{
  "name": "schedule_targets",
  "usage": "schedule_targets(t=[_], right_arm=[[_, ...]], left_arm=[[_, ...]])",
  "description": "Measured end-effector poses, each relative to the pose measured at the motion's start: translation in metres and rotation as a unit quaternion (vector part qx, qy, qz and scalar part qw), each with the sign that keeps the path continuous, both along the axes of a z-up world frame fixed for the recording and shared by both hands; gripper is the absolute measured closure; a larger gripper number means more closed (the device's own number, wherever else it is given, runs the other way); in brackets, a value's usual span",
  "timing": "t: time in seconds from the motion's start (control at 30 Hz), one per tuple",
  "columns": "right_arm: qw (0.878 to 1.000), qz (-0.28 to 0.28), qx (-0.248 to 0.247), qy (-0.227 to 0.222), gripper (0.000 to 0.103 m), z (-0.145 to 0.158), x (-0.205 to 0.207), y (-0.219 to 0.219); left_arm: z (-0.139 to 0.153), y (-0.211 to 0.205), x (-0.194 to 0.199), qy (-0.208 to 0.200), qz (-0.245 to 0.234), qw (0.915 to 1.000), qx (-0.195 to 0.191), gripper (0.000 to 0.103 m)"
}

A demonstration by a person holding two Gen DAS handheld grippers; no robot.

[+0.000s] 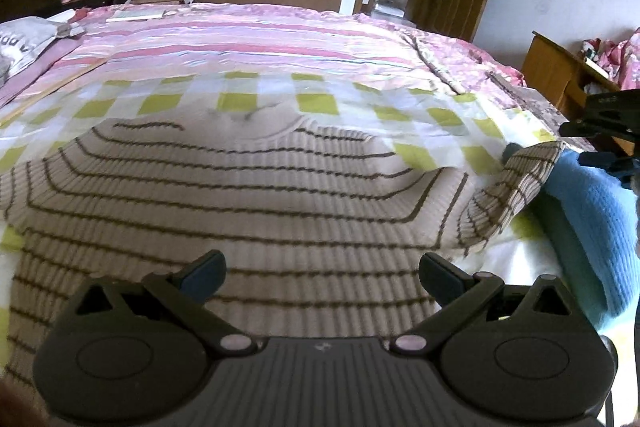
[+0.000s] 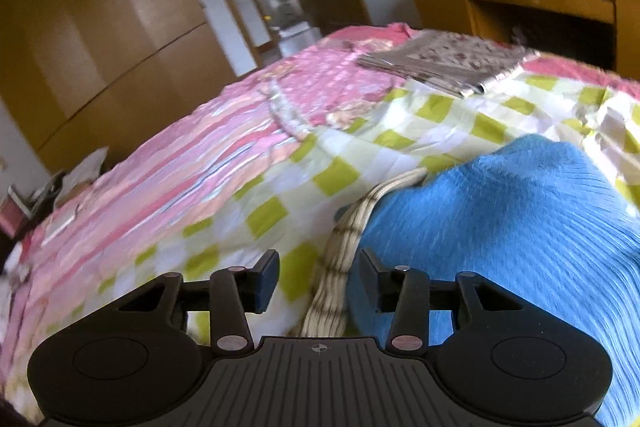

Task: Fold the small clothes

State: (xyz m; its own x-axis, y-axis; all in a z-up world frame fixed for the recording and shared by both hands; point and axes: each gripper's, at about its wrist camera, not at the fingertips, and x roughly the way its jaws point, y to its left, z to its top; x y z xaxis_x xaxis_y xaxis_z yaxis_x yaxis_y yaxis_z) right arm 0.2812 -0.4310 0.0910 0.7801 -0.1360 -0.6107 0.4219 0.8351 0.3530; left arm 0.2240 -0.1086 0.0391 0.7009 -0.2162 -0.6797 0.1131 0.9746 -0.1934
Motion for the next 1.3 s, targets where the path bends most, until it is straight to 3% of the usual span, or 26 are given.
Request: schedule_targets(t=[0.13, 0.33, 0.43, 0.67, 0.8, 1.0, 1.17, 1.3], right_arm=[[0.999, -0.014, 0.031, 0.015, 0.064, -0.014, 0.021, -0.014], [0.999, -0.024, 0.005, 0.036, 0.068, -0.025, 0.045, -0.014], [0.998, -0.039, -0.001, 0.041, 0.09, -0.029, 0.048, -0.017], [1.0, 0.016, 0.004, -0.014, 0.094, -0.008, 0.031, 0.012], [0.994, 0.092, 0.013, -0.051, 0.094, 0.016, 0.019, 0.065], [0.972, 0.225, 0.014, -0.065, 0.095, 0.032, 0.008, 0.178], [0.951, 0.308, 0.006, -0.035, 0.096, 0.008, 0.014, 0.271], [0.936, 0.353, -0.011, 0.003, 0.096, -0.026, 0.014, 0.334]], left_arm=[[-0.003, -0.008, 0.006, 0.003, -0.002, 1.0, -0.003, 0.0], [-0.016, -0.008, 0.007, 0.016, -0.001, 0.9998, 0.011, 0.0], [-0.022, -0.002, 0.005, 0.025, 0.004, 0.9996, 0.013, 0.0], [-0.024, 0.033, -0.013, 0.023, 0.021, 0.9993, 0.019, 0.0], [-0.024, 0.063, -0.029, 0.017, 0.04, 0.9983, 0.038, 0.0], [-0.025, 0.115, -0.051, 0.014, 0.075, 0.9962, 0.04, 0.0], [-0.028, 0.152, -0.064, 0.002, 0.109, 0.9932, 0.041, 0.0], [-0.031, 0.177, -0.063, 0.003, 0.12, 0.9926, 0.017, 0.0]])
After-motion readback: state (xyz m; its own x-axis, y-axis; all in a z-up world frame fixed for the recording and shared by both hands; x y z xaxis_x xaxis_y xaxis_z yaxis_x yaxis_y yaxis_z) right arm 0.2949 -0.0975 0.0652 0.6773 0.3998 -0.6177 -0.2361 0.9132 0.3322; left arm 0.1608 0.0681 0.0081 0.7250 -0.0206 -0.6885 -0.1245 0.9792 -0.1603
